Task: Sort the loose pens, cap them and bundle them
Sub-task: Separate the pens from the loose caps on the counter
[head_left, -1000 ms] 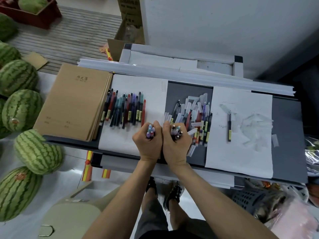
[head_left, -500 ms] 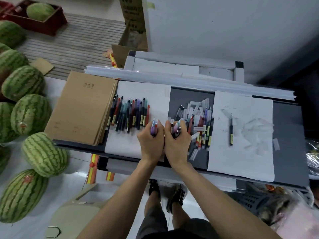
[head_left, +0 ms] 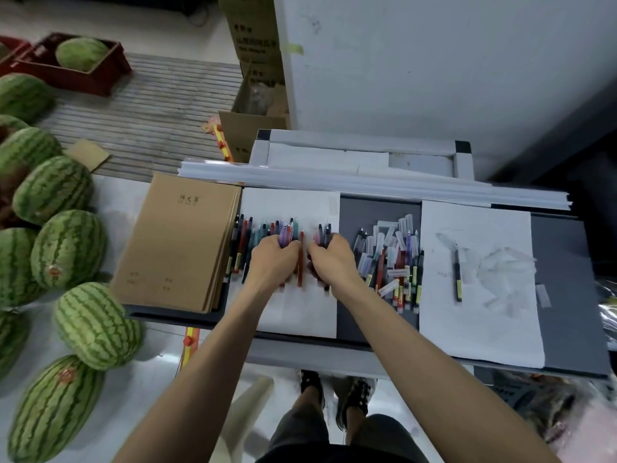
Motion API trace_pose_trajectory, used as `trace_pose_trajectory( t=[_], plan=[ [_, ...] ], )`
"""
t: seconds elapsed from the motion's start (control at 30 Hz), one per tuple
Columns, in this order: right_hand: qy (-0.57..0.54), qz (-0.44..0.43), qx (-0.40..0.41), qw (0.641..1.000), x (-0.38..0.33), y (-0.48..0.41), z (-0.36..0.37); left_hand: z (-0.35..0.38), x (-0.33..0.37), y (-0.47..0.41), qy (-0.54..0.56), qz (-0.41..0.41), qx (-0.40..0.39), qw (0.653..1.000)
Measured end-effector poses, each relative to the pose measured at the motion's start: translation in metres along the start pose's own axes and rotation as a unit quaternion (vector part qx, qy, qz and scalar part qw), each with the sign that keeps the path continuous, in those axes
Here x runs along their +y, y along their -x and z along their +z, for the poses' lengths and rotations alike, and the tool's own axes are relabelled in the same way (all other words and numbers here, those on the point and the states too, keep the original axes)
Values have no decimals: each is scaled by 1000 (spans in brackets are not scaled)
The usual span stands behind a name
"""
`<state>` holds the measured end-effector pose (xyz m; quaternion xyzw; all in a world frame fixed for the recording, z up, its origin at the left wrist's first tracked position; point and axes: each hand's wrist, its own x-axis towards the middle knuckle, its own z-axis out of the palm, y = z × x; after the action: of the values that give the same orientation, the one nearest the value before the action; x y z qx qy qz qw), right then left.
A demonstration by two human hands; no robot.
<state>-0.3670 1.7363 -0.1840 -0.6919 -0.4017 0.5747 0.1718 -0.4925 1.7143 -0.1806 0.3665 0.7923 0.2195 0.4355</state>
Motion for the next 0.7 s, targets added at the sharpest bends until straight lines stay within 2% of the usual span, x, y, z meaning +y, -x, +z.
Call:
trace_pose_trajectory(
  t=[0.33,0.7],
  plan=[
    [98,-66,13,993,-9,-4,3,-14,6,-17,-122,24,13,992],
    [203,-149,47,967,2,2,0,-23,-2,-13,-170,52,33,984]
  ],
)
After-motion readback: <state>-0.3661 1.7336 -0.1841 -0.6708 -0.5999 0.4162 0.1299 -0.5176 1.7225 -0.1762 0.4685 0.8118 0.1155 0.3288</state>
